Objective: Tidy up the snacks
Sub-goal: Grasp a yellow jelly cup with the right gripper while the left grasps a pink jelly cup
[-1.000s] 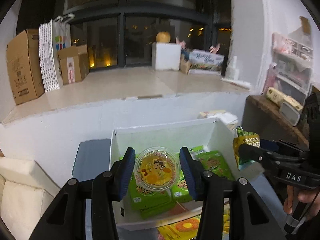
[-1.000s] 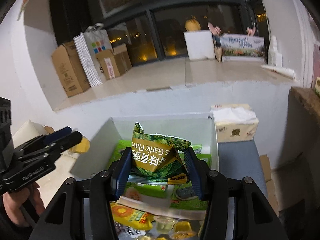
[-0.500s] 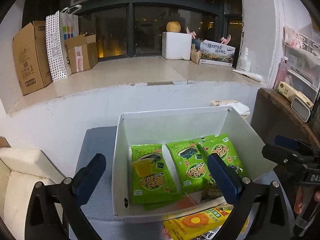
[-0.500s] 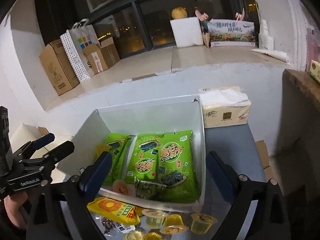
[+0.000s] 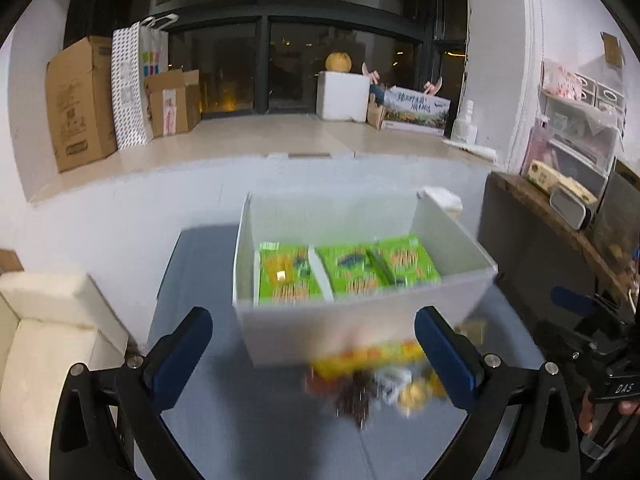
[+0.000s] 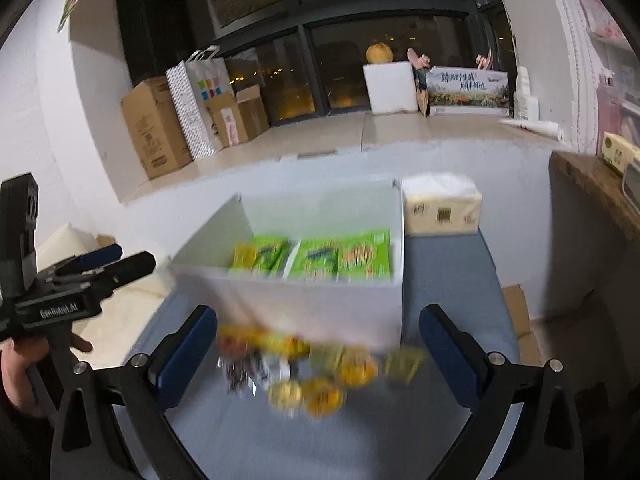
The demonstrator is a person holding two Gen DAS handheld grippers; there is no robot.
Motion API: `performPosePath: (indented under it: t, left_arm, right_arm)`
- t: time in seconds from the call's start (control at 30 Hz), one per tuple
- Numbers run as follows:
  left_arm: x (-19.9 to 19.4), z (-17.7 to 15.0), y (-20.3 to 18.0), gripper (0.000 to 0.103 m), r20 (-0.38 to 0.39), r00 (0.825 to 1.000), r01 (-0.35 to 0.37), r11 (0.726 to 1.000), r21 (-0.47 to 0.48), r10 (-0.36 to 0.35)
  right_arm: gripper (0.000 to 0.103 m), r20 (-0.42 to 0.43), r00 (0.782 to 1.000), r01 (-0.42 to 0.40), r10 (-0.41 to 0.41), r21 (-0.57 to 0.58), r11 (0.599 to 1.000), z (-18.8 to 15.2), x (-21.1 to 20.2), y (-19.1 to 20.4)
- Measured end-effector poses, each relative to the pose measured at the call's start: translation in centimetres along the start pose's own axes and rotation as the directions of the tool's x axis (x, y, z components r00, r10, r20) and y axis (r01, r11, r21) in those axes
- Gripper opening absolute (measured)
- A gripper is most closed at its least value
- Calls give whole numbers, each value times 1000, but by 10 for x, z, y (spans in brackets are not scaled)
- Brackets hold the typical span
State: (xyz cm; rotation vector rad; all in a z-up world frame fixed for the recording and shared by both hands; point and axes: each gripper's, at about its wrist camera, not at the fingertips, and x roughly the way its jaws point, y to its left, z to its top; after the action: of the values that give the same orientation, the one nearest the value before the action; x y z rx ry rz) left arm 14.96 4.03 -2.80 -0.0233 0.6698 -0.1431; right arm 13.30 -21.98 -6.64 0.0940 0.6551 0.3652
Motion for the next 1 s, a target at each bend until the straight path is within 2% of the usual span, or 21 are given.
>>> performPosePath:
  t: [0.2, 0.3, 0.43, 0.63, 0.77, 0.9, 0.93, 0.97, 1.0]
  left_arm:
    - [-6, -56, -6, 103, -65, 998, 19, 1000, -22, -20]
    - [-8, -72, -9, 103, -81, 996, 25, 999, -28, -27]
    - [-12, -80, -11, 103, -84, 996, 39, 999, -35, -42]
    - [-15, -85, -14, 103, -84, 996, 37, 999, -25, -39]
    - [-13, -90, -13, 103, -94, 995, 36, 999, -26, -38]
    - [-10, -94, -12, 103, -103, 994, 42, 998, -37, -45]
    - [-11, -95, -12, 103, -101, 994, 45, 998, -37, -48]
    - [-10, -95, -12, 103, -102, 994, 41, 999, -36, -44]
    - [-9, -95, -11, 103, -103, 994, 37, 999, -37, -41]
  right_arm:
    - [103, -69, 997, -18, 23, 78, 997, -54, 6, -8]
    - [103, -95, 995, -7, 16, 95, 995, -70, 15, -9]
    - [103, -115, 993, -19, 27, 66, 998, -74, 35, -7]
    - [102, -168, 985, -12, 31, 111, 994, -66, 77, -23]
    - [94, -188, 981, -28, 47, 105, 994, -63, 95, -25]
    - [93, -191, 979, -44, 67, 122, 992, -62, 107, -25]
    - [91, -194, 979, -49, 71, 119, 992, -62, 108, -25]
    - [80, -188, 978, -70, 92, 123, 990, -61, 108, -24]
    - [65, -186, 975, -100, 125, 139, 985, -61, 108, -23]
